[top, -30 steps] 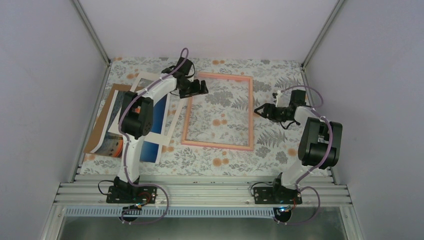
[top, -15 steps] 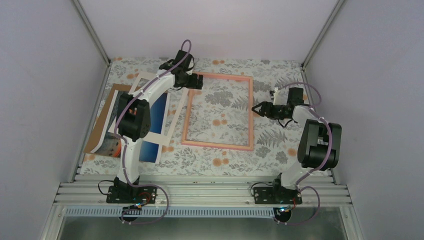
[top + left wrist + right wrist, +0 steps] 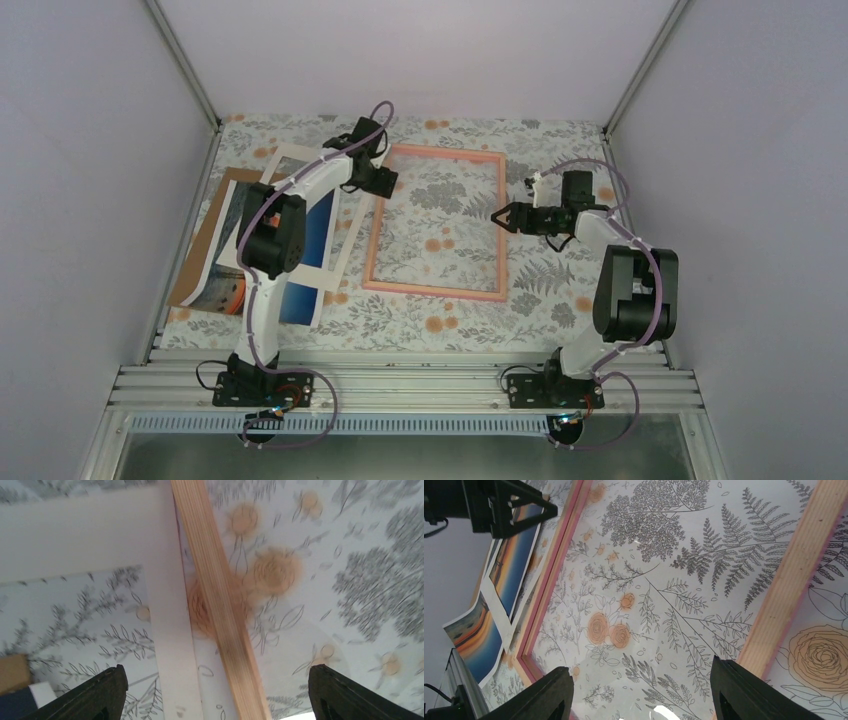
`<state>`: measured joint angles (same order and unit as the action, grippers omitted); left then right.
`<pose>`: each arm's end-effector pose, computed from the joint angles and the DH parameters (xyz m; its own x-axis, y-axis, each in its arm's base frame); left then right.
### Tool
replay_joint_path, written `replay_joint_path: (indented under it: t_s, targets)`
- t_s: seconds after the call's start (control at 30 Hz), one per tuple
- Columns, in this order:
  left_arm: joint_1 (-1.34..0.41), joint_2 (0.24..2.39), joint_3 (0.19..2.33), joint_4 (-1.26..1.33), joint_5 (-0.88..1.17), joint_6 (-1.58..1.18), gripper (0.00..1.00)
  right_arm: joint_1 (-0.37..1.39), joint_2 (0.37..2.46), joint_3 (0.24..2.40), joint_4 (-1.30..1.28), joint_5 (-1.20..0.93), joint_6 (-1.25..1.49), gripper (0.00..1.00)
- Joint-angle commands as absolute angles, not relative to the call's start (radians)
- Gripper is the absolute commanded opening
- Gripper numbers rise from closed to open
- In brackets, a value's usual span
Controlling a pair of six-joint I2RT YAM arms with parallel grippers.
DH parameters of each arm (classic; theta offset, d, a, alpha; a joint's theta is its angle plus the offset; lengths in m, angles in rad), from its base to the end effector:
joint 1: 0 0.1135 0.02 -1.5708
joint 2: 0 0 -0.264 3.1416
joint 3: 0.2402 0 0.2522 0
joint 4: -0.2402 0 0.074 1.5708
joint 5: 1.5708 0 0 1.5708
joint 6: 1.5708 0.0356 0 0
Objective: Put the photo into the frame
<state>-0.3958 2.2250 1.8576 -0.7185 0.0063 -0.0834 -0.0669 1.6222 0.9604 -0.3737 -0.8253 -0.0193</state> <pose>0.4446 -0.1860 0.1940 -0.8458 0.2632 -0.4640 0.3189 0.9467 -0.0444 0.3148 0.0051 0.1895 -0.8517 0.0440 -0.5222 -0.3451 0.7029 0.6220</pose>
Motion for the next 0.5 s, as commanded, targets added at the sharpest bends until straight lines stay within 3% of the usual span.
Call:
replay_joint_path:
  t_s: [0.0,0.2,0.47]
  targets:
    - [-0.404,2.218,1.785,-0.699,-0.016,-0.033,0.9,-0.058,1.591,0.946,-0.351,-0.805,-0.046,0.69]
    - [-0.414,2.204,1.702,-0.674,-0.031,-0.036,0.85,-0.058,1.594,0.94,-0.359,-0.786,-0.059,0.69]
    - [-0.427,2.164,1.677,-0.638,-0.003,-0.035,0.88,-0.058,1.597,0.961,-0.379,-0.787,-0.077,0.69]
